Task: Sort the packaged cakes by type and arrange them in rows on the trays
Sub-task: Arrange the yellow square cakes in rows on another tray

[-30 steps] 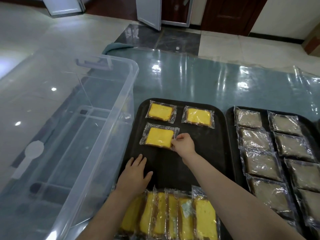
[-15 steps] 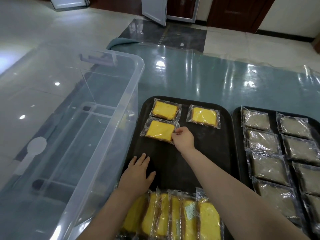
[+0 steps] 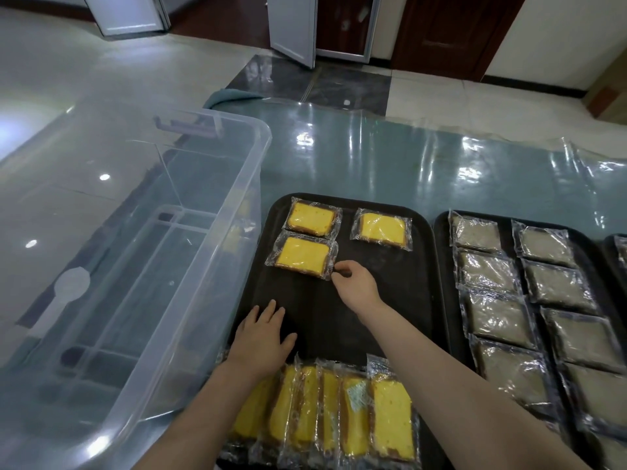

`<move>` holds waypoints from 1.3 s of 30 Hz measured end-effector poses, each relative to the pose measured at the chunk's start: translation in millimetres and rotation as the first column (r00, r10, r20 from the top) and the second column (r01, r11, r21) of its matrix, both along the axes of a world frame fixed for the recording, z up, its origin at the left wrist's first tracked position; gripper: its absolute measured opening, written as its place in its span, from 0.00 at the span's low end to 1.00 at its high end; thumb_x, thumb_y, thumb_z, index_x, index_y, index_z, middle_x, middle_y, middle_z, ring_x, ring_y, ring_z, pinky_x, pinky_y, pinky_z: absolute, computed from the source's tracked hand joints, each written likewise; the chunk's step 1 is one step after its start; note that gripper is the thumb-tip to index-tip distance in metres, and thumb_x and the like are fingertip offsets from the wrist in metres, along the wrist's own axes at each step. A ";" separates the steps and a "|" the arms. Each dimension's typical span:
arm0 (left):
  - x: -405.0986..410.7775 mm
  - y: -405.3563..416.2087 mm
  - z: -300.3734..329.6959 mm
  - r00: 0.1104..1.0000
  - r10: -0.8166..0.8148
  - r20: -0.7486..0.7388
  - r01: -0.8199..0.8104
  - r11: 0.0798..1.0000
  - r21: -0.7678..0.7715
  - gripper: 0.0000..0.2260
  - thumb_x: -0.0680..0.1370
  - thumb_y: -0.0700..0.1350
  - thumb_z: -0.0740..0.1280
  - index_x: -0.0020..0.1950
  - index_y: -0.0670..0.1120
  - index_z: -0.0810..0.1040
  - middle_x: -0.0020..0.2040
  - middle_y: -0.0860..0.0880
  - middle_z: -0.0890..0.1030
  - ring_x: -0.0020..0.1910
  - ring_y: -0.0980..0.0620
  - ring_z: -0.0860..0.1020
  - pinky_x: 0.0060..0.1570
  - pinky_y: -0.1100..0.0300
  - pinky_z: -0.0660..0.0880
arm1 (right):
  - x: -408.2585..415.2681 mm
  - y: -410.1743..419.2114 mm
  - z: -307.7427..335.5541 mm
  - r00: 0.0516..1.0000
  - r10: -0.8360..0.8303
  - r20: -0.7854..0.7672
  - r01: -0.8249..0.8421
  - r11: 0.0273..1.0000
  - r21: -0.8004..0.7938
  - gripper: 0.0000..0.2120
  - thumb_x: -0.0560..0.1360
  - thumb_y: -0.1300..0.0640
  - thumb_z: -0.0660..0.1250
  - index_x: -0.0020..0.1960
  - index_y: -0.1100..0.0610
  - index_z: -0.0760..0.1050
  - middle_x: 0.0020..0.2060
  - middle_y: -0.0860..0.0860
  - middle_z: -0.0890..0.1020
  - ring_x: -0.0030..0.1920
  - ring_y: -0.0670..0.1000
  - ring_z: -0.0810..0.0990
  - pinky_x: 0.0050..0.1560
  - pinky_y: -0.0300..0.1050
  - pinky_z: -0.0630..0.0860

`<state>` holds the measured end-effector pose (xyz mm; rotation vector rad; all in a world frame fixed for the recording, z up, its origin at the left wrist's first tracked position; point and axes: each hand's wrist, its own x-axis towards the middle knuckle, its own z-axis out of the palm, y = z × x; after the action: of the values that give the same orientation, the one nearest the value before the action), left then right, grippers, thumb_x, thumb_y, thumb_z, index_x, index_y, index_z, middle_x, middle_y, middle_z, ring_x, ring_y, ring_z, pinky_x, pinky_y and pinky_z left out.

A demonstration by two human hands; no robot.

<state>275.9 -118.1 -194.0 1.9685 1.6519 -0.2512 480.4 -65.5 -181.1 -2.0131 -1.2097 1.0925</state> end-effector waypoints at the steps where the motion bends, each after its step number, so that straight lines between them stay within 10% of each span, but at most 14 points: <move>1: 0.3 -2.9 1.2 1.000 -0.003 0.008 0.003 1.000 -0.001 0.29 0.83 0.61 0.54 0.81 0.51 0.54 0.81 0.51 0.51 0.80 0.45 0.49 0.77 0.49 0.51 | 1.6 -5.8 1.0 1.000 0.001 -0.008 -0.001 1.000 0.000 0.16 0.80 0.56 0.64 0.68 0.55 0.74 0.60 0.51 0.79 0.53 0.47 0.76 0.50 0.39 0.72; 16: 11.7 -55.8 23.8 0.966 -0.106 0.234 0.049 0.970 0.238 0.17 0.83 0.54 0.57 0.71 0.56 0.71 0.74 0.56 0.68 0.76 0.55 0.59 0.76 0.54 0.50 | 40.8 -121.9 -4.2 1.000 0.006 -0.009 -0.007 0.999 -0.037 0.12 0.81 0.62 0.59 0.61 0.54 0.76 0.54 0.49 0.81 0.56 0.48 0.79 0.43 0.29 0.70; 39: 52.7 -136.6 13.2 0.911 -0.314 0.268 0.209 0.910 0.358 0.18 0.81 0.50 0.60 0.72 0.54 0.71 0.78 0.54 0.60 0.78 0.55 0.52 0.75 0.58 0.44 | 78.9 -202.2 2.2 0.991 -0.083 0.108 0.080 0.996 0.031 0.04 0.79 0.59 0.66 0.51 0.51 0.76 0.44 0.45 0.79 0.43 0.41 0.76 0.35 0.29 0.67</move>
<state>328.6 -254.7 -180.7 2.3333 1.2730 0.2505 559.3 -267.7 -178.8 -2.1061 -1.1784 0.9341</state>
